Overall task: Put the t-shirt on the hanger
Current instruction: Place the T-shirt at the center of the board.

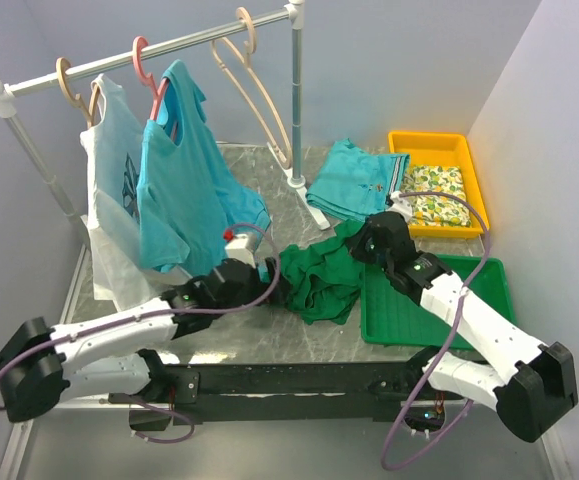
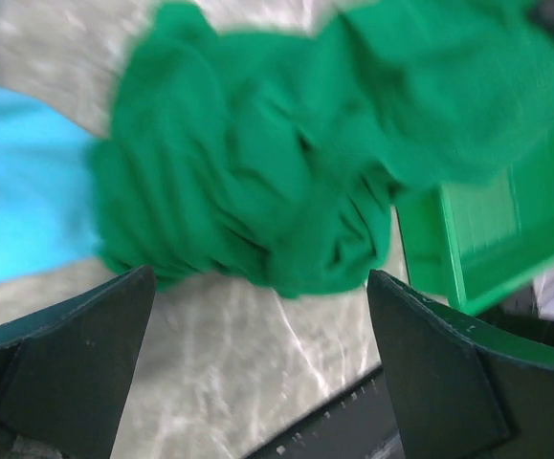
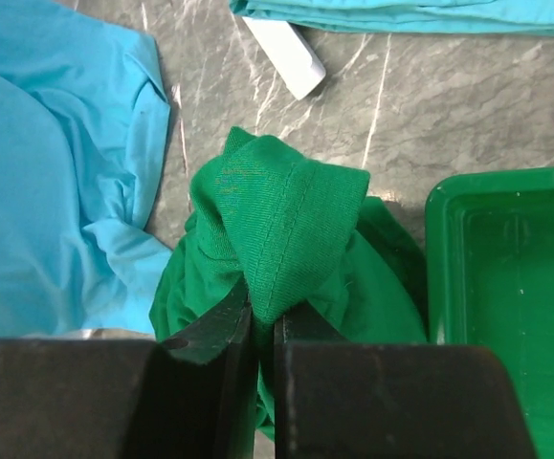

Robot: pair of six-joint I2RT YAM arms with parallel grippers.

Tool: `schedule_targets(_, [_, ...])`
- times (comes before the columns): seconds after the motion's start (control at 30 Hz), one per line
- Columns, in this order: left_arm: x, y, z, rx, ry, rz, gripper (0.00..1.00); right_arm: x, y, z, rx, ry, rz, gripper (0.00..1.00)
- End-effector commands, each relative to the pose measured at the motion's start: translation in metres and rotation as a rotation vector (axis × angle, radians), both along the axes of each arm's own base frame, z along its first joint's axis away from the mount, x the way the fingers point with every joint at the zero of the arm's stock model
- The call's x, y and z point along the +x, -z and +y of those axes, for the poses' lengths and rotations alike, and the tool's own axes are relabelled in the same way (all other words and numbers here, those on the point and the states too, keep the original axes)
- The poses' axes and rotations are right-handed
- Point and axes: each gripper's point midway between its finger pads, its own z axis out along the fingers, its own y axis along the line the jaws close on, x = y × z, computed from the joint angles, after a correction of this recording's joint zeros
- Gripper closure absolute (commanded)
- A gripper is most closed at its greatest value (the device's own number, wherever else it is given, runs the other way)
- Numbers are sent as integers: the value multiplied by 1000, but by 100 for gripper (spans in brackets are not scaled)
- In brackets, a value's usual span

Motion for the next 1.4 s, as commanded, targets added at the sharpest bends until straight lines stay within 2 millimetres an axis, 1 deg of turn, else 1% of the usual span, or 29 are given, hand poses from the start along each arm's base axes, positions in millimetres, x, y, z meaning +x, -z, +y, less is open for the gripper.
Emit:
schedule_targets(0.0, [-8, 14, -28, 38, 5, 33, 5, 12, -19, 6, 54, -11, -60, 90])
schedule_targets(0.03, [-9, 19, -34, 49, 16, 40, 6, 11, -14, 5, 51, -12, -52, 90])
schedule_targets(0.07, [-10, 17, -45, 37, 34, 28, 9, 11, -14, 4, 55, -9, -52, 90])
schedule_targets(0.1, [-8, 22, -54, 53, 37, 33, 11, 10, -13, 3, 57, -9, -54, 89])
schedule_targets(0.2, [-5, 25, -70, 74, 47, 25, 17, 7, -8, 2, 55, -12, -43, 89])
schedule_targets(0.27, [-5, 28, -76, 82, 49, 29, 25, 6, -6, 0, 47, -8, -43, 88])
schedule_targets(0.3, [-4, 29, -79, 82, 50, 30, 26, 5, -5, -1, 43, -7, -41, 88])
schedule_targets(0.37, [-7, 30, -83, 72, 62, 35, 33, 5, -4, -4, 37, 1, -44, 87])
schedule_targets(0.4, [-7, 30, -85, 69, 63, 38, 34, 4, -2, -5, 36, 2, -45, 87])
schedule_targets(0.47, [-12, 33, -88, 68, 71, 49, 40, 3, -1, -5, 37, 6, -45, 86])
schedule_targets(0.6, [-20, 38, -94, 82, 79, 63, 45, 2, 3, -5, 38, 3, -38, 86])
schedule_targets(0.67, [-26, 43, -93, 106, 73, 78, 46, 2, 2, -5, 38, 1, -41, 86])
schedule_targets(0.7, [-26, 43, -91, 109, 58, 75, 45, 2, 3, -6, 38, 4, -41, 86])
schedule_targets(0.83, [-29, 47, -92, 106, 46, 90, 50, 1, 4, -5, 39, -1, -42, 86])
schedule_targets(0.87, [-31, 53, -88, 133, 44, 102, 50, 1, 5, -5, 38, -2, -39, 85])
schedule_targets(0.9, [-30, 56, -89, 141, 39, 105, 51, 1, 5, -5, 41, -1, -40, 85])
schedule_targets(0.93, [-27, 57, -87, 152, 19, 97, 54, 0, 5, -4, 42, -5, -39, 84])
schedule_targets(1.0, [-23, 55, -87, 154, 6, 79, 65, -1, 3, -4, 45, -9, -44, 81])
schedule_targets(1.03, [-19, 53, -84, 163, -14, 59, 81, -1, 2, -4, 45, -10, -47, 77])
schedule_targets(1.1, [-14, 46, -79, 182, -33, 29, 97, -2, -1, -6, 43, -9, -57, 69])
schedule_targets(1.13, [-9, 42, -74, 192, -60, 5, 99, -3, -1, -8, 36, -8, -59, 62])
schedule_targets(1.17, [-7, 40, -69, 208, -69, -12, 99, -4, -1, -9, 30, -8, -61, 58])
schedule_targets(1.2, [-6, 32, -64, 204, -79, -27, 99, -6, -3, -11, 29, -6, -65, 54])
schedule_targets(1.23, [-5, 29, -59, 210, -87, -36, 99, -6, -4, -13, 18, -6, -70, 46])
schedule_targets(1.3, [-1, 17, -48, 210, -107, -61, 99, -9, -8, -18, 1, -1, -82, 40])
schedule_targets(1.37, [1, 14, -33, 246, -121, -74, 99, -12, -9, -20, -17, -10, -88, 37])
